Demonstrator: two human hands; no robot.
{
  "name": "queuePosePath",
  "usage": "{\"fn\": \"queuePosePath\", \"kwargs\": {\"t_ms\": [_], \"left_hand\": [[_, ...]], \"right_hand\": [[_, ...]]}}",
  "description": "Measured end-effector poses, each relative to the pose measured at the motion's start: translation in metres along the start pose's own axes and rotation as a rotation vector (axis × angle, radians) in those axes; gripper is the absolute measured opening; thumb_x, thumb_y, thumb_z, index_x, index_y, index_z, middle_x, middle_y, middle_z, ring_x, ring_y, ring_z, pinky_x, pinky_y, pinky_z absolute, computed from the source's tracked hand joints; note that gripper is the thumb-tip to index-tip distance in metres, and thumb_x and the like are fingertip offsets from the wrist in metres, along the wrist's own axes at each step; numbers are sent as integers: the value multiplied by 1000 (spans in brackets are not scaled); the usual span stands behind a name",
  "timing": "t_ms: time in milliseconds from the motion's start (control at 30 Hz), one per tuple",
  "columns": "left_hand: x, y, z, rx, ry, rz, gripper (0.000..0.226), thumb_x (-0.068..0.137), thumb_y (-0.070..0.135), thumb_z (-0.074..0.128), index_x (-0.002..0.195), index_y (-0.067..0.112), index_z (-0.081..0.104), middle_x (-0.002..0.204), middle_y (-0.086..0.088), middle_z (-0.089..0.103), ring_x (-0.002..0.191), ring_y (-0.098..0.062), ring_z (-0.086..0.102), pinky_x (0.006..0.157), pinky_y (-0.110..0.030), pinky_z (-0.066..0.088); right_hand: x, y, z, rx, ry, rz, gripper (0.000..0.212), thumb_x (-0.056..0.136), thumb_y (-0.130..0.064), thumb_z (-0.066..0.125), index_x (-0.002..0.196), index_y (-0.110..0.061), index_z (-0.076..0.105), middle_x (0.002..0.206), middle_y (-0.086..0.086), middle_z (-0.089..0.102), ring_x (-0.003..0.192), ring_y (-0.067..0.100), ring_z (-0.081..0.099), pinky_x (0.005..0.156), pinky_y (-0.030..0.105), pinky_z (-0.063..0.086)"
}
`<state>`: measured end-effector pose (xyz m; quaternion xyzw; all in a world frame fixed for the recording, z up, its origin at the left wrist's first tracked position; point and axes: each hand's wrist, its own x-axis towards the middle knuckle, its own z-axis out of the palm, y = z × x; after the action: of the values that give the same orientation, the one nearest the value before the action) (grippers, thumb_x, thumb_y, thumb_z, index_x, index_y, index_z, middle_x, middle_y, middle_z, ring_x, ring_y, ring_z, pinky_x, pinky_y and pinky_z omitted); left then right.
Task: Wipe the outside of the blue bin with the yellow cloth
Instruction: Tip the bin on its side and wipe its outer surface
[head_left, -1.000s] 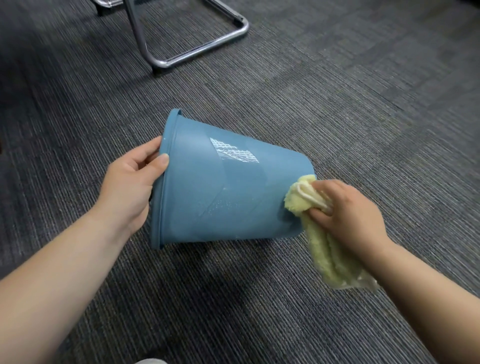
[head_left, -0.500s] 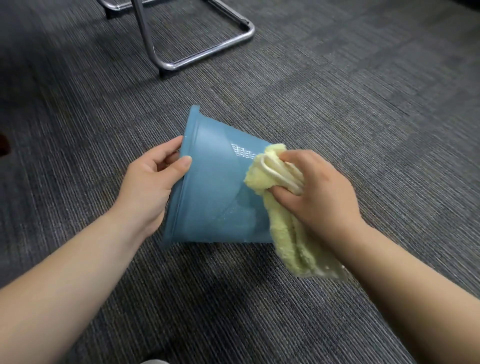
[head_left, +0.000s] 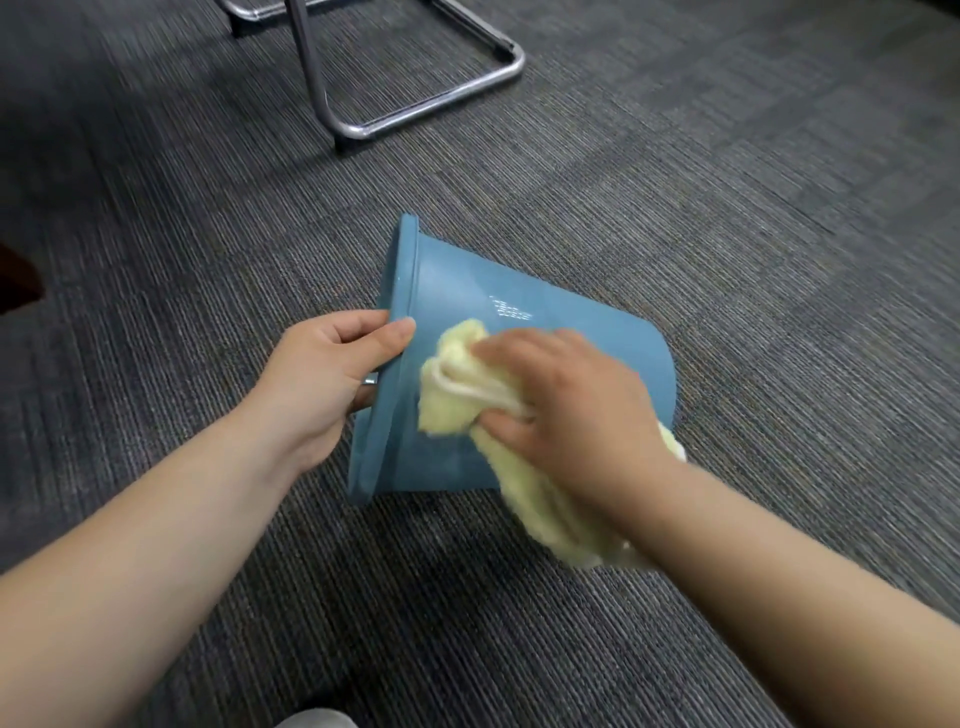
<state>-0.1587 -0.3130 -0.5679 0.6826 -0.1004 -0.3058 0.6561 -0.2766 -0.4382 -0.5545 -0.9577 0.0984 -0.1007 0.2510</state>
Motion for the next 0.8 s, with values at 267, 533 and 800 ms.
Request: {"fn": "queuePosePath", "kwargs": {"t_ms": [267, 533, 800], "left_hand": [[0, 2, 4, 9, 24, 9, 8, 80, 16, 56, 77, 16, 63, 55, 13, 69, 52, 1, 62, 42, -12, 45], [2, -1, 1, 7, 45, -3, 9, 82, 15, 55, 77, 16, 63, 54, 14, 68, 52, 3, 61, 41, -11, 44], [4, -1, 0, 4, 68, 12, 10, 83, 14, 54, 76, 16, 62, 52, 15, 67, 50, 3, 59, 41, -10, 43]], "right_hand": [[-10, -1, 5, 82, 70, 27, 45, 63, -33, 74, 102, -17, 60, 106, 5, 65, 94, 29, 59, 74, 39, 47], [-6, 24, 0, 32, 97, 127, 39, 70, -34, 67, 106, -22, 57, 111, 0, 61, 101, 26, 52, 76, 34, 39], [-26, 34, 4, -4, 28, 116, 40, 65, -35, 71, 101, -23, 60, 105, -2, 64, 96, 25, 56, 72, 32, 42]]}}
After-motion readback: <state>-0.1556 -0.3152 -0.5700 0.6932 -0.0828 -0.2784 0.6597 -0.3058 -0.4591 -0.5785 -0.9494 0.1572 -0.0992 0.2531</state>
